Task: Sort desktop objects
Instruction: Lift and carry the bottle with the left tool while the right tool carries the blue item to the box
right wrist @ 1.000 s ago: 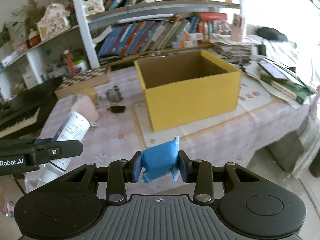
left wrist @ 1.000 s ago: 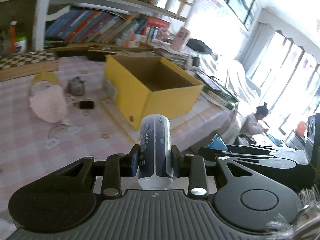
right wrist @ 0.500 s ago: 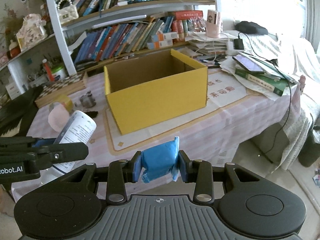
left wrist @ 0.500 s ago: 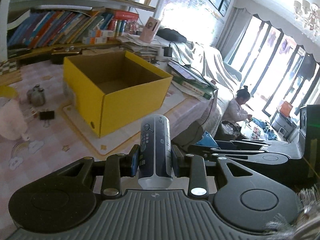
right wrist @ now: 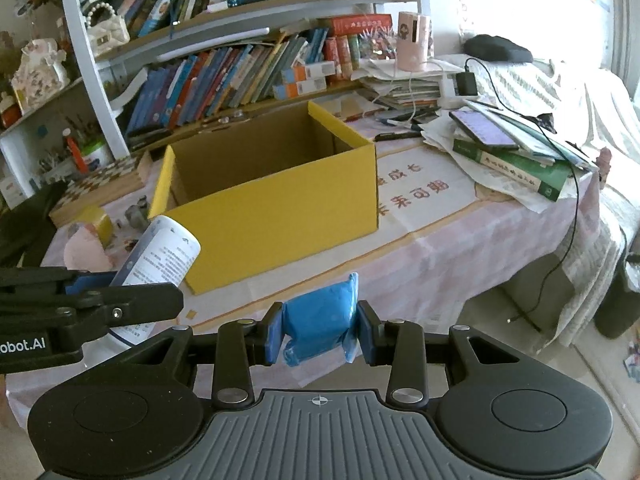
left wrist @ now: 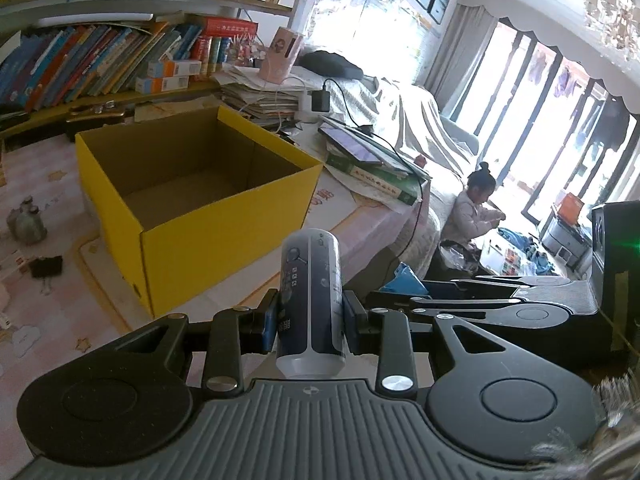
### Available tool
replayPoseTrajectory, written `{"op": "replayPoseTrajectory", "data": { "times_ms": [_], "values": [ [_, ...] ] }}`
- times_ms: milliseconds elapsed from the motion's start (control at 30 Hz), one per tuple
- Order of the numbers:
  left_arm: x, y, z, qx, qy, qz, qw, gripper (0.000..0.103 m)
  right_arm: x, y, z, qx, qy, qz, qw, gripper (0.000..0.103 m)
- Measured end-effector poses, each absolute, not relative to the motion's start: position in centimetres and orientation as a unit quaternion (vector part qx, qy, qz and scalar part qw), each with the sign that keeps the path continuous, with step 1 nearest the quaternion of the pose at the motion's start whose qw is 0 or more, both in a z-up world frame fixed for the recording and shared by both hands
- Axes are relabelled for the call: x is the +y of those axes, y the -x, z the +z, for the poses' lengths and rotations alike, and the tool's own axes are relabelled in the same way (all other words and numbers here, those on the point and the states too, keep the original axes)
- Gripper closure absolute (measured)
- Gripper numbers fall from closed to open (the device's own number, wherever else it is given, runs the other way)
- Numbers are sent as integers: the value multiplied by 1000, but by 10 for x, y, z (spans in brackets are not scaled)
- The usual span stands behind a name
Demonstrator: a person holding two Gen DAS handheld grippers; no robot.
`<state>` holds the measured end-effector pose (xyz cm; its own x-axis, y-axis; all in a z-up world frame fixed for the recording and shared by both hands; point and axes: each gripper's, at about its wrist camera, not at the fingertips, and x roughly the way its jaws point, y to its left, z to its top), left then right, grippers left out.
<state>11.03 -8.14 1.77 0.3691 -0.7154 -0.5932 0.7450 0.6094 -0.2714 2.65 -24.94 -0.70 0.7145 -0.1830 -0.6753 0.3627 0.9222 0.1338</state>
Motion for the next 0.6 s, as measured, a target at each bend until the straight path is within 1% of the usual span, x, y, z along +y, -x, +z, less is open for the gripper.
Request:
{"op": "replayPoseTrajectory", "data": {
  "times_ms": [233, 600],
  "values": [
    [-112, -120, 20, 344, -18, -424, 838, 73, -282, -45, -7, 353, -121, -123, 920, 66],
    [-143, -154, 49, 303, -1, -360, 883, 73, -324, -97, 13, 320, -72, -29, 944, 66]
  ]
}}
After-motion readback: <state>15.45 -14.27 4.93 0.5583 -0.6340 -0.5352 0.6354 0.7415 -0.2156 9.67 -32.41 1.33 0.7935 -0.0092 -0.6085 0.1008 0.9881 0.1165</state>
